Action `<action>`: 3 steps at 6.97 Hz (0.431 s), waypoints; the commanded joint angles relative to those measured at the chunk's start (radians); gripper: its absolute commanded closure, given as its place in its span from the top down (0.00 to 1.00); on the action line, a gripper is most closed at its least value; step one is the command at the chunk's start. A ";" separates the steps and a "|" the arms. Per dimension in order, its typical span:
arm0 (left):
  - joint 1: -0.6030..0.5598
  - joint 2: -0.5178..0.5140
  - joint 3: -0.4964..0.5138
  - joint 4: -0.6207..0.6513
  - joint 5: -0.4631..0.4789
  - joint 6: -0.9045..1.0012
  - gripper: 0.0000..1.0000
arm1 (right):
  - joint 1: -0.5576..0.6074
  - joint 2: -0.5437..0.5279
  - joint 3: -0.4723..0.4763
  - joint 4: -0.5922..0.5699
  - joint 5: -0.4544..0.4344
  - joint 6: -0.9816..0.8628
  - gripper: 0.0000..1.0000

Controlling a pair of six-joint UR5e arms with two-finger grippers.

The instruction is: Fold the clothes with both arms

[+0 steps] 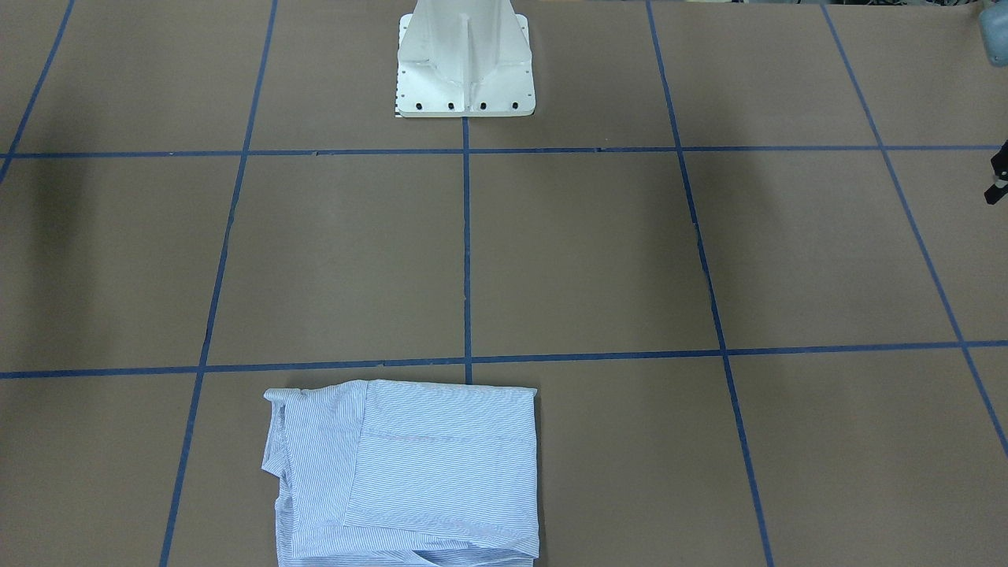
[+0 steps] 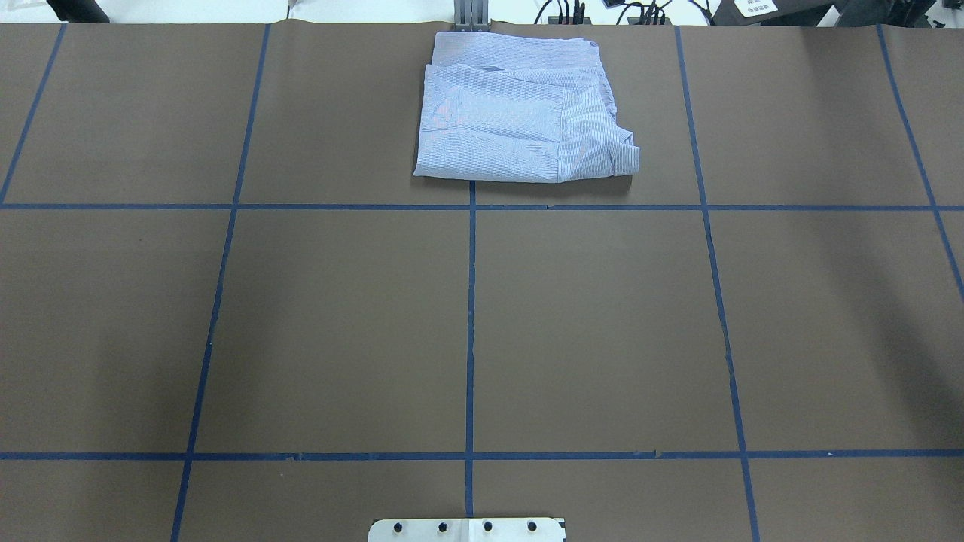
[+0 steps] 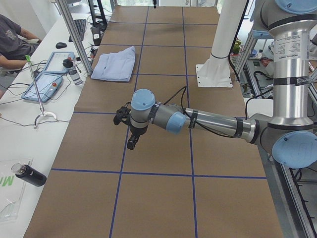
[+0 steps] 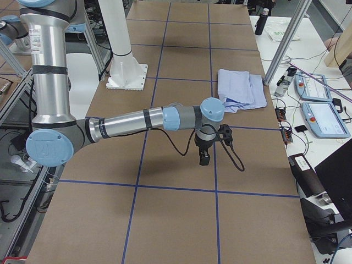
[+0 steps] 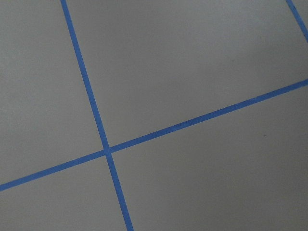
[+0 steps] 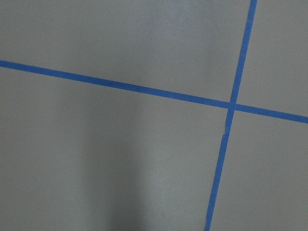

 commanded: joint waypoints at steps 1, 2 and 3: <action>-0.041 0.039 -0.026 0.052 0.001 0.146 0.99 | 0.000 0.005 0.001 0.002 0.000 0.000 1.00; -0.044 0.038 -0.020 0.044 0.001 0.134 0.99 | 0.000 0.004 0.001 0.005 0.000 0.002 1.00; -0.046 0.043 -0.025 0.046 0.000 0.134 0.99 | 0.000 0.001 0.000 0.008 -0.002 0.002 1.00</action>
